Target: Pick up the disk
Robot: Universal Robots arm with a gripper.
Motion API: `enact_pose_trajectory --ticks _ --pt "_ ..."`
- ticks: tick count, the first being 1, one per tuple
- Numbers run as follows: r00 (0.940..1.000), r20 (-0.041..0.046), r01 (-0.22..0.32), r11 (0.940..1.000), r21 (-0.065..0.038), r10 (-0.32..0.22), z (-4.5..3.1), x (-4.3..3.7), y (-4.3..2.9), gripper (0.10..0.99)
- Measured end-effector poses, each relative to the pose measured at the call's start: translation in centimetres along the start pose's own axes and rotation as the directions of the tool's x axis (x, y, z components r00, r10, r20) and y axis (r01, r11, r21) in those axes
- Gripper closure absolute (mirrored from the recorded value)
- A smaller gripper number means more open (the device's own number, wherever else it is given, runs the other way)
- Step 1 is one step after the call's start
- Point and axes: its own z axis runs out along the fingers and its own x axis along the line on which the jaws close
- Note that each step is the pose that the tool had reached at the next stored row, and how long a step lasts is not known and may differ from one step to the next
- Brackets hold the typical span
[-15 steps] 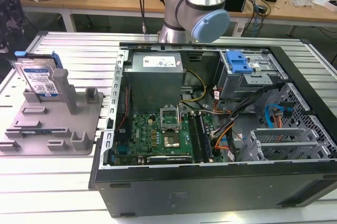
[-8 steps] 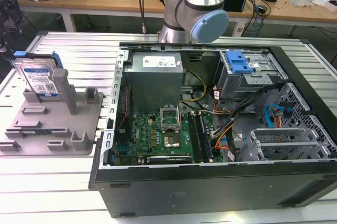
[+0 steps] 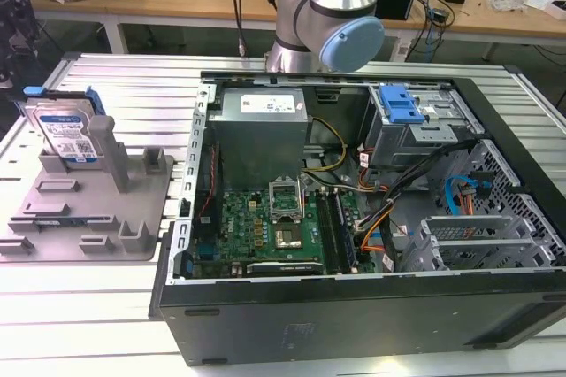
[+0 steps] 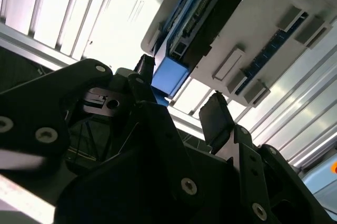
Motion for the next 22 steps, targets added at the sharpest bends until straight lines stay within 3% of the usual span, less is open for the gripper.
enact_pose_trajectory --ticks 8,22 --pt "1.0000 -0.0014 0.000 1.0000 0.000 0.000 1.18 -0.66 -0.03 0.467" --pt "1.0000 -0.0016 0.000 1.0000 0.000 0.000 2.76 -0.53 -0.03 0.467"
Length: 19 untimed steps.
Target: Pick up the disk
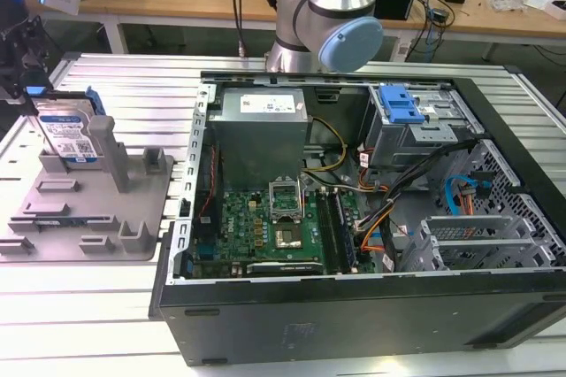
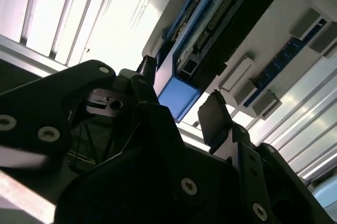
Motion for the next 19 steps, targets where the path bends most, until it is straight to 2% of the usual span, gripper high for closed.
enact_pose_trajectory --ticks 1,2,9,10,19 --pt "1.0000 0.0000 0.000 1.0000 0.000 0.000 0.07 0.00 0.00 0.482" --pt "1.0000 0.0000 0.000 1.0000 0.000 0.000 0.14 0.00 0.00 0.553" --pt "1.0000 -0.0001 0.000 1.0000 0.000 0.000 0.49 0.00 -0.01 0.573" --pt "1.0000 0.0000 0.000 1.0000 0.000 0.000 0.51 0.00 -0.01 0.643" --pt "1.0000 0.0000 0.000 1.0000 0.000 0.000 0.74 0.00 -0.02 0.643"
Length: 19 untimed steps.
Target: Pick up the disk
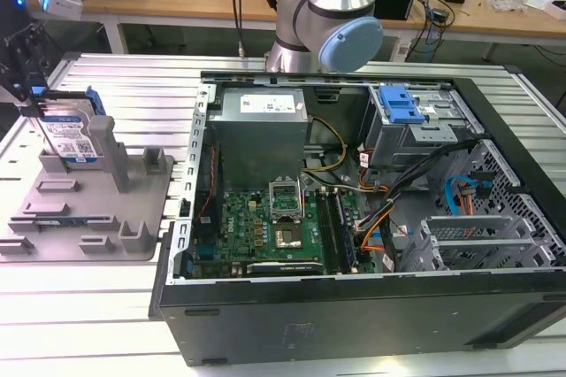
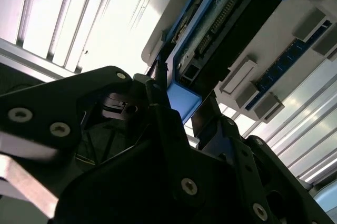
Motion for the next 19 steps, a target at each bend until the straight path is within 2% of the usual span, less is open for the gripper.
enact_pose_trajectory --ticks 19 --pt "0.9997 0.0006 -0.022 0.9997 0.000 0.022 0.31 0.00 -0.09 0.643"
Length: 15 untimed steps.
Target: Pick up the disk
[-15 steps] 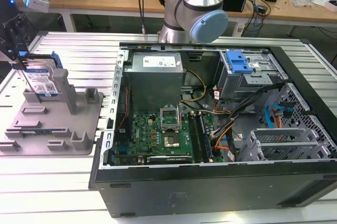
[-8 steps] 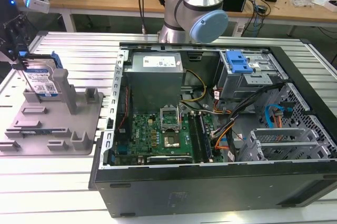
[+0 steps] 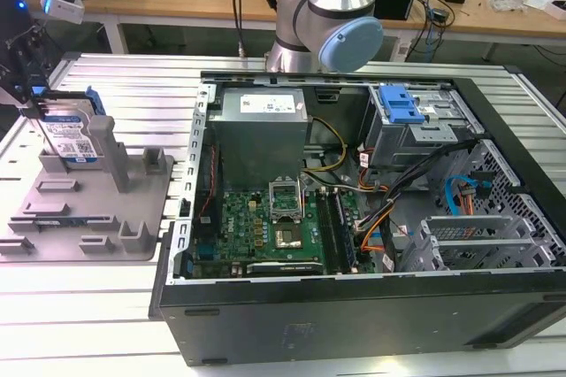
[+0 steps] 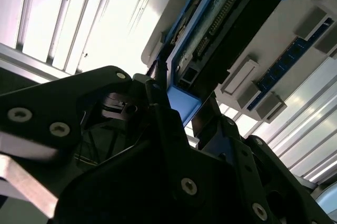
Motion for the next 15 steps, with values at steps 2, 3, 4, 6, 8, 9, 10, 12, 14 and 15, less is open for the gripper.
enact_pose_trajectory --ticks 2,3,4,6,8,9,10,12,14,15 --pt "1.0000 0.0001 0.000 1.0000 0.000 0.000 0.00 0.00 0.00 0.643" --pt "1.0000 0.0000 0.000 1.0000 0.000 0.000 0.00 0.00 0.00 0.643" --pt "1.0000 0.0001 0.000 1.0000 0.000 0.000 0.00 0.00 0.00 0.643" --pt "1.0000 0.0001 0.000 1.0000 0.000 0.000 0.01 0.00 0.00 0.643" --pt "1.0000 0.0001 0.000 1.0000 0.000 0.000 0.02 0.00 0.00 0.643" --pt "1.0000 0.0001 0.000 1.0000 0.000 0.000 0.03 0.00 0.00 0.643" --pt "1.0000 0.0001 0.000 1.0000 0.000 0.000 0.03 0.00 0.00 0.643" --pt "1.0000 0.0000 0.000 1.0000 0.000 0.000 0.05 0.00 0.00 0.655" --pt "1.0000 0.0001 0.000 1.0000 0.000 0.000 0.08 0.00 0.00 0.722" --pt "1.0000 0.0000 0.000 1.0000 0.000 0.000 0.09 0.00 0.00 0.722"
